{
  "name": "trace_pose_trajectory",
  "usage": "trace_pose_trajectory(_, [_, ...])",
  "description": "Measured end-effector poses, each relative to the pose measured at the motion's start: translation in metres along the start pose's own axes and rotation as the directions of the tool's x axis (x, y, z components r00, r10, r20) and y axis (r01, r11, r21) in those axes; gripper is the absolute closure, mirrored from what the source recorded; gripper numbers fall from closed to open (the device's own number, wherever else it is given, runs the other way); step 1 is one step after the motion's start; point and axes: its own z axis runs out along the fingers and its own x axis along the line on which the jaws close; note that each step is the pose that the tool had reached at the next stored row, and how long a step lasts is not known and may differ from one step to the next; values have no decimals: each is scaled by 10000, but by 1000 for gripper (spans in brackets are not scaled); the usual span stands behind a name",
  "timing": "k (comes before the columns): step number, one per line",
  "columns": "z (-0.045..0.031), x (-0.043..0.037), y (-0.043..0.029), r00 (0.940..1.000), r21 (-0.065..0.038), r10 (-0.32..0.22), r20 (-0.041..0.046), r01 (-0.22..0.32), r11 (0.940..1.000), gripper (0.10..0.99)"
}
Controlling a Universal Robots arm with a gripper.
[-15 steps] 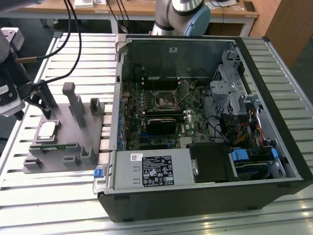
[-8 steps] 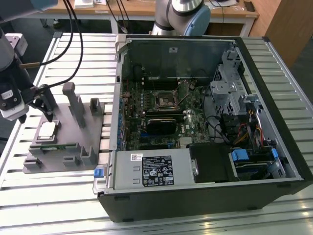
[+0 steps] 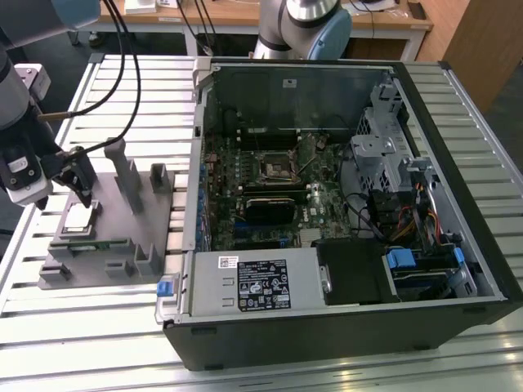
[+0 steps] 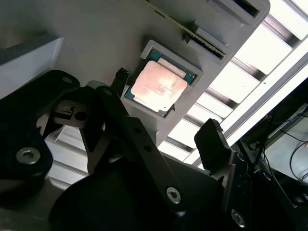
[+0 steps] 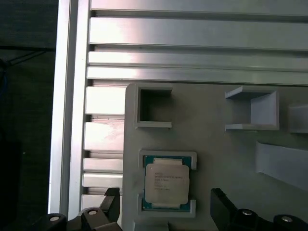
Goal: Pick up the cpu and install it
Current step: 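Pick up the cpu and move it towards the insertion slot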
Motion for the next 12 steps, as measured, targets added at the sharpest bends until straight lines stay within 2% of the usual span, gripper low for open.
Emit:
trace_pose_trajectory(6, [102,-1,-3,10000,0,0,1,0,10000,251])
trace_pose_trajectory(12, [174,-2,27,10000,1,17,0,-17,10000,251])
